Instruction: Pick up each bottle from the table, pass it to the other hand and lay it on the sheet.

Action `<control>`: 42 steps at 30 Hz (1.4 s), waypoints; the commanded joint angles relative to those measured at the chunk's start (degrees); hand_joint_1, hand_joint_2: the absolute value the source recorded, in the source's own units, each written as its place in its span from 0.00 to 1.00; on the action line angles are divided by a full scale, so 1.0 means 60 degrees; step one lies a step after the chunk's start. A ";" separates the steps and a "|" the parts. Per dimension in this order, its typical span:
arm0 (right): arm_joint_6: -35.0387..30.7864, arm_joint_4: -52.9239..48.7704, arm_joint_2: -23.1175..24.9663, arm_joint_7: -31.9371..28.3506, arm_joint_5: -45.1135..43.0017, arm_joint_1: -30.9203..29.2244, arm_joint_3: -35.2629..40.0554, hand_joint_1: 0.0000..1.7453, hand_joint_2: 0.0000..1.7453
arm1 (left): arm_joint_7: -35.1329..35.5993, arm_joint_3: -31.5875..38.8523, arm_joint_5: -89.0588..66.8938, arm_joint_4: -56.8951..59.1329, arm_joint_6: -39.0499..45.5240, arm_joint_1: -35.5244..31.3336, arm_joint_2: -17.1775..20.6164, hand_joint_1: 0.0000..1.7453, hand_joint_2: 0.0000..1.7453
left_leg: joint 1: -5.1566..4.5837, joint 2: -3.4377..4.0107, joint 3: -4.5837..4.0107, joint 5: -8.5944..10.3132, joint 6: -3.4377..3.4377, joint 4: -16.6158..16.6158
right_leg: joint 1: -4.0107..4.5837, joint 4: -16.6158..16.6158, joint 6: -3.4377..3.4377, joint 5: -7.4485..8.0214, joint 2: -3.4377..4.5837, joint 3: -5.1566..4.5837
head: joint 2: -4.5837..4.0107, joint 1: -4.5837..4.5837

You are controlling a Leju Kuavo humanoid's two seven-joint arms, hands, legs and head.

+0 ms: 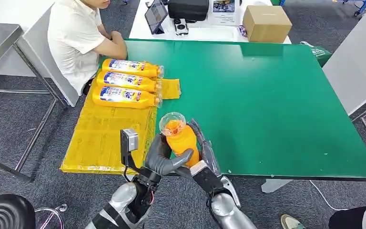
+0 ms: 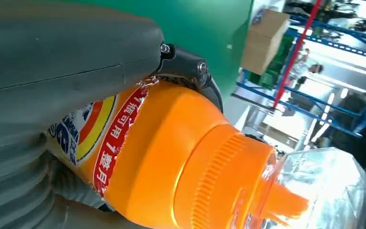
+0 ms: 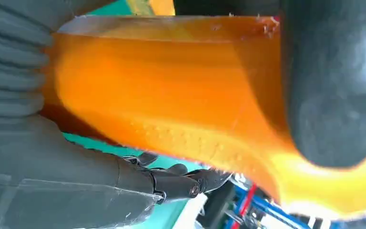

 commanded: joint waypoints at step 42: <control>-0.3577 -0.5187 0.1669 -0.0485 0.0952 0.1480 -0.4413 0.00 0.00 | 0.0853 0.0751 -1.0320 0.1213 0.4054 -0.1653 0.1261 1.00 1.00 | -0.0003 -0.0073 0.0012 0.0017 -0.0014 -0.0007 | -0.0003 0.0006 -0.0012 -0.0014 -0.0062 0.0019 | 0.0000 0.0022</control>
